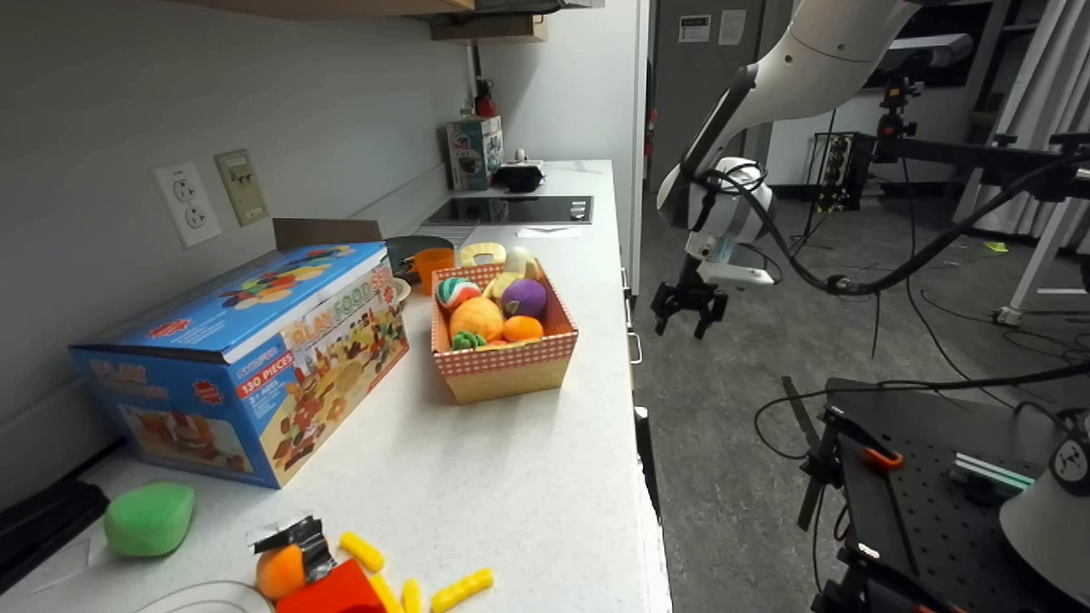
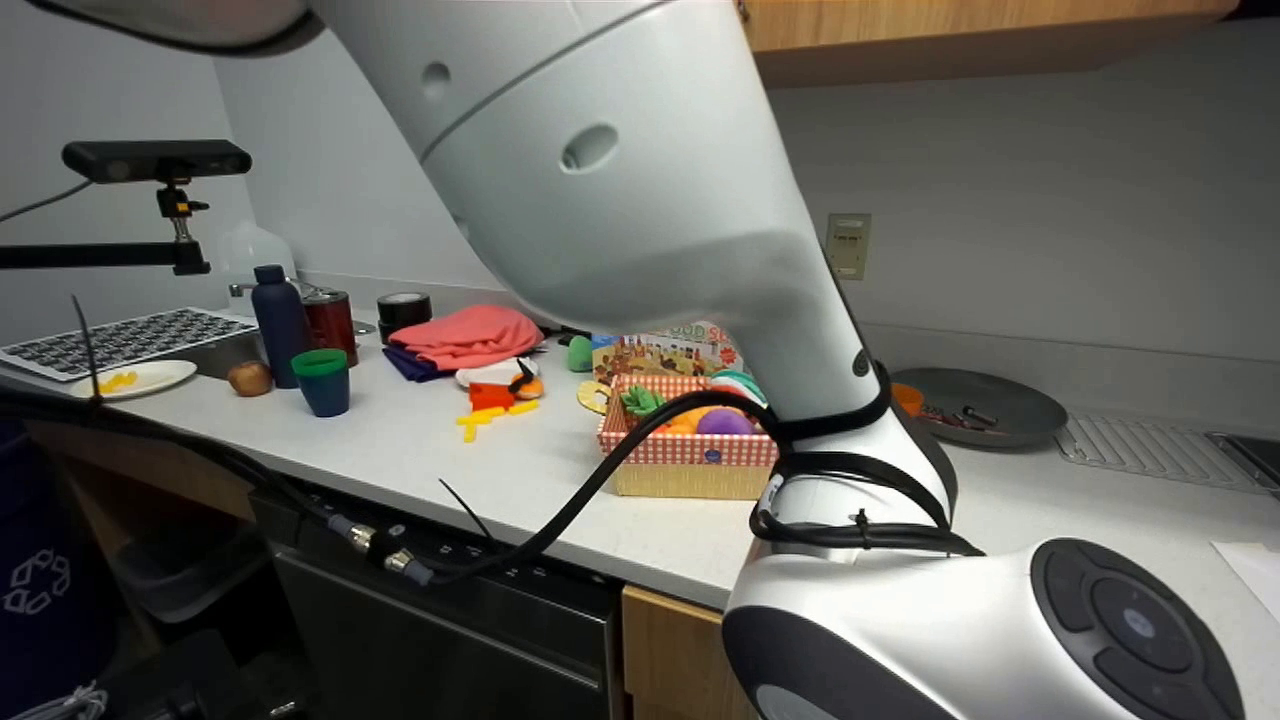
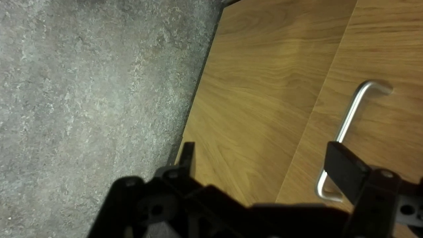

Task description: Open the drawer, then put the banana plushy in the drawer and close the drawer

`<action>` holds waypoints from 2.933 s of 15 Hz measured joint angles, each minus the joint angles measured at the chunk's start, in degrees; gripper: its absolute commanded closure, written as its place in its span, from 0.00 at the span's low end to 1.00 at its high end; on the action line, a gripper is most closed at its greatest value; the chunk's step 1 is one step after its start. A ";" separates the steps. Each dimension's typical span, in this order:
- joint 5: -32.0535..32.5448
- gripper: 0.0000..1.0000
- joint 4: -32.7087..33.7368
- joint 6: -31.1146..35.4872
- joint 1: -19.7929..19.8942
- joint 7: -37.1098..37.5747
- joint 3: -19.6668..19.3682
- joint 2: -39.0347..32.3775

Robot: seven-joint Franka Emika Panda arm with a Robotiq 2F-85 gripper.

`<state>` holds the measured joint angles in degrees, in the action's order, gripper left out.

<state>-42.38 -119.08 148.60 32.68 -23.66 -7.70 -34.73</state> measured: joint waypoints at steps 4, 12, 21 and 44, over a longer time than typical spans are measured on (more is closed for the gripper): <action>-0.51 0.00 3.49 0.83 1.71 0.00 2.44 -2.77; -0.58 0.00 8.90 0.83 2.73 0.13 5.40 -7.80; -0.92 0.00 9.36 0.68 4.12 2.64 6.19 -9.35; -17.67 0.00 -12.96 7.70 12.46 -16.16 9.41 8.38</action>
<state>-60.05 -132.04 156.30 45.13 -39.82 1.71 -26.36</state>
